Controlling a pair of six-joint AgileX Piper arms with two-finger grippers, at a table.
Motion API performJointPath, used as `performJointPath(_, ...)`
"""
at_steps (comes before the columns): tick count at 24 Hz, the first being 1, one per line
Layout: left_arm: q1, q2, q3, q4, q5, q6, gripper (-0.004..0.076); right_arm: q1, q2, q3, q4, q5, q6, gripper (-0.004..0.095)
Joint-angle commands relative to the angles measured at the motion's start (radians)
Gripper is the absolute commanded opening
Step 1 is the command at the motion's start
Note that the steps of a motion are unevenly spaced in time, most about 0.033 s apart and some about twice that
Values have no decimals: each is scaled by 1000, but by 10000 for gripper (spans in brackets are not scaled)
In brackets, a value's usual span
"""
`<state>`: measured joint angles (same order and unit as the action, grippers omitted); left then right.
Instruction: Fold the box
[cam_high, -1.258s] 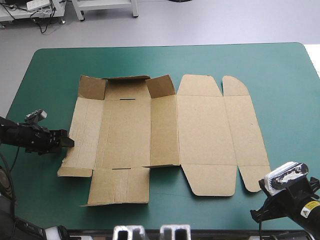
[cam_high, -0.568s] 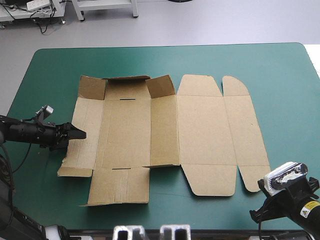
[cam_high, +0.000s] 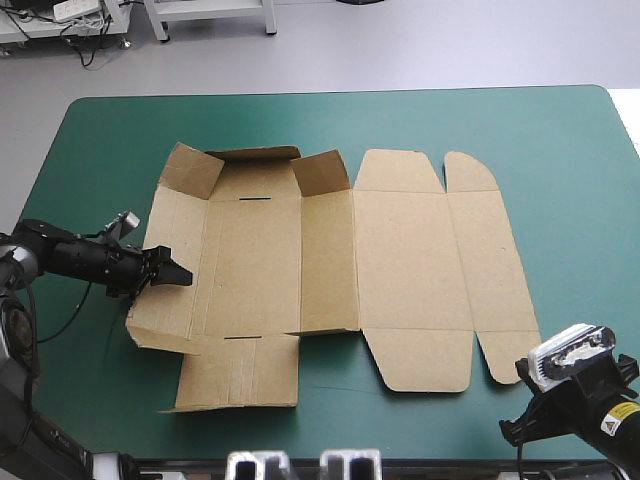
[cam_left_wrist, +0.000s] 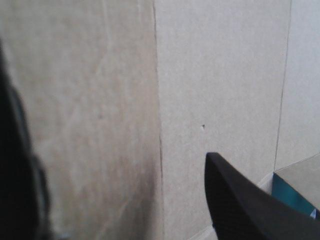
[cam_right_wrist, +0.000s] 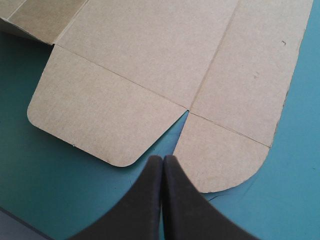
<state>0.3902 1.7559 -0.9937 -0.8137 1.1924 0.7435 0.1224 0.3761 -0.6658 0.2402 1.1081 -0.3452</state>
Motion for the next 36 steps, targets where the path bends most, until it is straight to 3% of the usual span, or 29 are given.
performJointPath(1,-10,-26,-6,3,-37,-79,298,-3,8,-20,19,-49,-7,-24)
performJointPath(3,-10,-26,-6,31,-48,-69,99,-3,8,-20,30,-49,-7,-24)
performJointPath(5,-10,-26,-6,65,-39,-39,-6,-3,8,-20,33,-49,-7,-24)
performJointPath(8,-10,-26,-6,-52,16,92,-7,-3,8,-20,33,-49,-7,-24)
performJointPath(10,-10,-26,-6,-193,106,246,-7,-3,8,-20,33,-49,-7,-24)
performJointPath(15,-60,-58,-31,-206,108,330,-7,-3,8,-20,33,-36,-9,-24)
performJointPath(19,-131,-103,-122,-151,108,333,-10,-3,8,-20,33,-33,-9,-24)
performJointPath(27,-384,-202,-535,261,34,82,-10,-3,8,-20,35,-69,-9,-24)
performJointPath(36,-657,-208,-803,668,-18,71,-10,-3,8,-39,47,-142,-25,-24)
